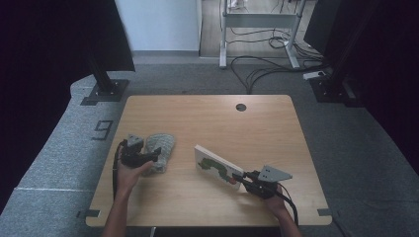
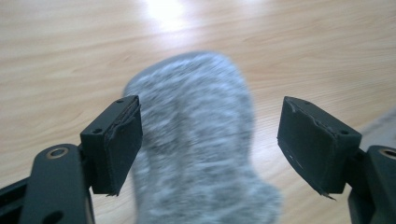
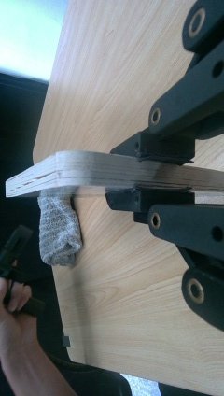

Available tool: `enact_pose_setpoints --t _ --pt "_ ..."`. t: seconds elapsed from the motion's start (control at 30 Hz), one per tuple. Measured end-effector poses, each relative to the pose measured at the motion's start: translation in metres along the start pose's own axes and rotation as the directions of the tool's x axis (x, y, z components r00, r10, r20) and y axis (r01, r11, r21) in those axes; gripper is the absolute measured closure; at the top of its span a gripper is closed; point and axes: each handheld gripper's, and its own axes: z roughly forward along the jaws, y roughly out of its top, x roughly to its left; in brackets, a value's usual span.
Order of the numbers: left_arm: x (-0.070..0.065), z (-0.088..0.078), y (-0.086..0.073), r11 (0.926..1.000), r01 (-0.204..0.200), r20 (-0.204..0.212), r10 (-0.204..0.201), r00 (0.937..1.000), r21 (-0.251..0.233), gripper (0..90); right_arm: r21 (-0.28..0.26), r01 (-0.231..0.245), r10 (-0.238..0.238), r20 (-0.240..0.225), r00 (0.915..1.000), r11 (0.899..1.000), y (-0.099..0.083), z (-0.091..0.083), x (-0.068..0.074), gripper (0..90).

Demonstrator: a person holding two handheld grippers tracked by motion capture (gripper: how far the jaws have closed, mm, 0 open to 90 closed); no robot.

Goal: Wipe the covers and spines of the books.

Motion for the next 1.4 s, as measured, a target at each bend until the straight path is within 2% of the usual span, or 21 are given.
enact_pose_setpoints --t 0.1,0.2,0.3,0.4,0.53,0.7,0.93,1.13,1.3,1.4 --pt "-0.011 0.001 0.002 0.9997 -0.025 0.07 0.025 0.9972 0.0 22.6 0.0 0.0 0.0 0.0 1.0 1.0 0.0 0.0 0.0 78.5" --pt "-0.022 0.006 0.002 0.9986 -0.053 0.126 0.052 0.9907 0.005 22.8 0.0 0.0 0.0 0.0 1.0 1.0 0.0 0.0 0.0 78.5" --pt "-0.036 0.015 0.0 0.9939 -0.105 0.194 0.096 0.9763 0.034 23.1 -0.001 0.0 0.0 0.0 1.0 1.0 0.0 0.0 0.0 78.5" --pt "-0.052 0.024 -0.002 0.985 -0.16 0.224 0.143 0.9642 0.063 22.5 0.001 0.001 -0.001 0.001 1.0 1.0 0.0 0.0 0.0 78.5" --pt "-0.067 0.032 -0.005 0.9782 -0.195 0.265 0.17 0.9493 0.071 22.4 0.001 0.002 -0.002 0.002 1.0 1.0 0.0 0.0 0.0 78.4" --pt "-0.08 0.04 -0.008 0.9754 -0.212 0.296 0.186 0.9368 0.059 22.6 0.001 0.001 -0.001 0.002 1.0 1.0 0.0 0.0 0.0 78.4" --pt "-0.092 0.049 -0.011 0.9715 -0.234 0.312 0.211 0.9264 0.038 23.6 -0.001 0.0 0.0 0.002 1.0 1.0 0.0 0.0 0.0 78.3" --pt "-0.1 0.052 -0.008 0.9722 -0.234 0.343 0.218 0.9135 0.005 23.7 -0.001 -0.001 0.001 0.002 1.0 1.0 0.0 0.0 0.0 78.3" --pt "-0.104 0.052 -0.006 0.9734 -0.225 0.352 0.225 0.9086 -0.04 23.9 -0.001 0.001 -0.001 0.002 1.0 1.0 0.0 0.0 0.0 78.3" --pt "-0.107 0.052 -0.005 0.9738 -0.222 0.37 0.224 0.9017 -0.049 24.0 -0.001 0.001 -0.001 0.002 1.0 1.0 0.0 0.0 0.0 78.3"
